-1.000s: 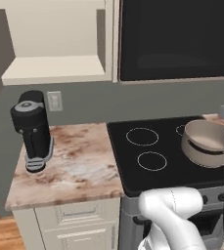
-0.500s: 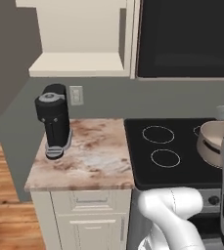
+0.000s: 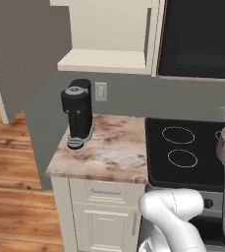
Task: Open the cabinet and move the ladle to the pot. Then close the cabinet.
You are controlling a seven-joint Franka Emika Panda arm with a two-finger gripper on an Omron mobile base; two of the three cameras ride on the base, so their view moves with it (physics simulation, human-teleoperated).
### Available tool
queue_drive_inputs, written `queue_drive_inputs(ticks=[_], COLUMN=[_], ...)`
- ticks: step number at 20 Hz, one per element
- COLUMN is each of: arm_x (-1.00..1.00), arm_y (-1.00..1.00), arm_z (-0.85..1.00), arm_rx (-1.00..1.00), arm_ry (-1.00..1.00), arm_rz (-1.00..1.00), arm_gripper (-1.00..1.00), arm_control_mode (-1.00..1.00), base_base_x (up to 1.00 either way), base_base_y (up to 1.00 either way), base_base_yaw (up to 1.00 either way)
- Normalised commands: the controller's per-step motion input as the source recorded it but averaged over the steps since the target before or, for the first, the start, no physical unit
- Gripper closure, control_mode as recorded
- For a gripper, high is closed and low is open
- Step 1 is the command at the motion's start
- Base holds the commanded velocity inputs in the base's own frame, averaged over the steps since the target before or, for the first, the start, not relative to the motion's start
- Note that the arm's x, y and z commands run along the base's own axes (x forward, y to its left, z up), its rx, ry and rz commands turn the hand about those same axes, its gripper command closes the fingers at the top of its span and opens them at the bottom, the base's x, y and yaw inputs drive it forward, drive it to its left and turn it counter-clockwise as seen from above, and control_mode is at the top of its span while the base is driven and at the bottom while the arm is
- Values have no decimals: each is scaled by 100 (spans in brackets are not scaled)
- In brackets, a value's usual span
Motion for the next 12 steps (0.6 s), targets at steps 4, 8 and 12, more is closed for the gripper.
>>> queue_drive_inputs(ticks=[4, 8, 12], arm_x=[0, 0, 0], arm_y=[0, 0, 0], arm_z=[0, 0, 0], arm_rx=[0, 0, 0], arm_ry=[0, 0, 0], arm_rz=[0, 0, 0], arm_gripper=[-100, -100, -100], arm_control_mode=[100, 100, 100], base_base_x=[0, 0, 0], base_base_y=[86, 97, 55], base_base_yaw=[30, 25, 19])
